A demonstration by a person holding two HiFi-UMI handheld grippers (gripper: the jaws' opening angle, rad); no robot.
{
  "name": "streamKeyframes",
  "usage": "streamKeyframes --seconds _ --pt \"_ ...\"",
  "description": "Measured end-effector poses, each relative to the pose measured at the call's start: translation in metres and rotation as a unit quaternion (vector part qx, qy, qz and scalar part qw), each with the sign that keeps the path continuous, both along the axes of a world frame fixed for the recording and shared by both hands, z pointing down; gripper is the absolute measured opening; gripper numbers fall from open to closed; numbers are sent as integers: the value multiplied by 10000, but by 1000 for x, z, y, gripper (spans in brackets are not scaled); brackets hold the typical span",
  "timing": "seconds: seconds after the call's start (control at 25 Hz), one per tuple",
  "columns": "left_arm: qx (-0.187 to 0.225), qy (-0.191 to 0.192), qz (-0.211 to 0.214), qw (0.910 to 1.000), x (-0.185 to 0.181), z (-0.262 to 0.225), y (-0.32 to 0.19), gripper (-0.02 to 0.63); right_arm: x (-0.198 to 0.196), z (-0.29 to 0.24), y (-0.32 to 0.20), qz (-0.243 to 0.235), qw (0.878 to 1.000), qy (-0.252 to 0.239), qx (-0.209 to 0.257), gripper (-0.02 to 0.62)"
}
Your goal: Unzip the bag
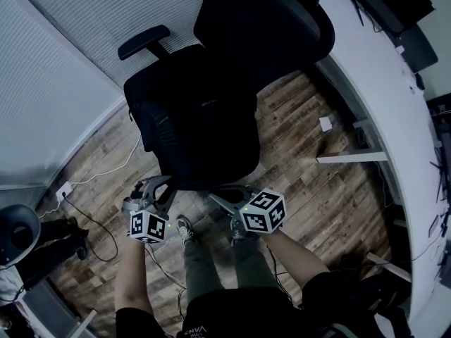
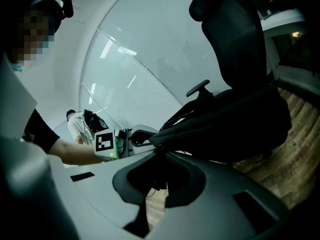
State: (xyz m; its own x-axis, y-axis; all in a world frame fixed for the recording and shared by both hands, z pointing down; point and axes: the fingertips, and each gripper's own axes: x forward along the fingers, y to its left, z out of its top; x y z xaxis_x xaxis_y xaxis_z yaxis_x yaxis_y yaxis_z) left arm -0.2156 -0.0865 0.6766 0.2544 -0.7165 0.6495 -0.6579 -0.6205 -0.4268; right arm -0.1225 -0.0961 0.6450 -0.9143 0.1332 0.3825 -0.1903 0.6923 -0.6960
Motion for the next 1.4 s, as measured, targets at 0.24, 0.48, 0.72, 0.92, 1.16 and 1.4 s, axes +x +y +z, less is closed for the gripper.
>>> streamKeyframes --seconds 0.24,0.48,0.72,0.92,1.16,1.4 --pt "-89 71 -179 9998 1 2 -2 98 17 0 -13 -75 10000 -15 -22 49" --pt "-236 60 -200 9995 4 2 -4 98 36 0 -26 -179 9998 -69 -101 49" --pt "-309 40 -355 9989 9 1 -7 98 55 -1 -39 -338 9993 -81 -125 49" --pt "-354 55 -536 9979 9 1 -10 98 68 0 -51 -388 9992 -51 -106 49" --pt "-443 71 -712 9965 11 2 -9 98 83 1 -63 -421 9991 -5 -76 49" --pt "-515 86 -836 9951 10 1 -12 98 91 2 -73 -532 9986 46 -42 49"
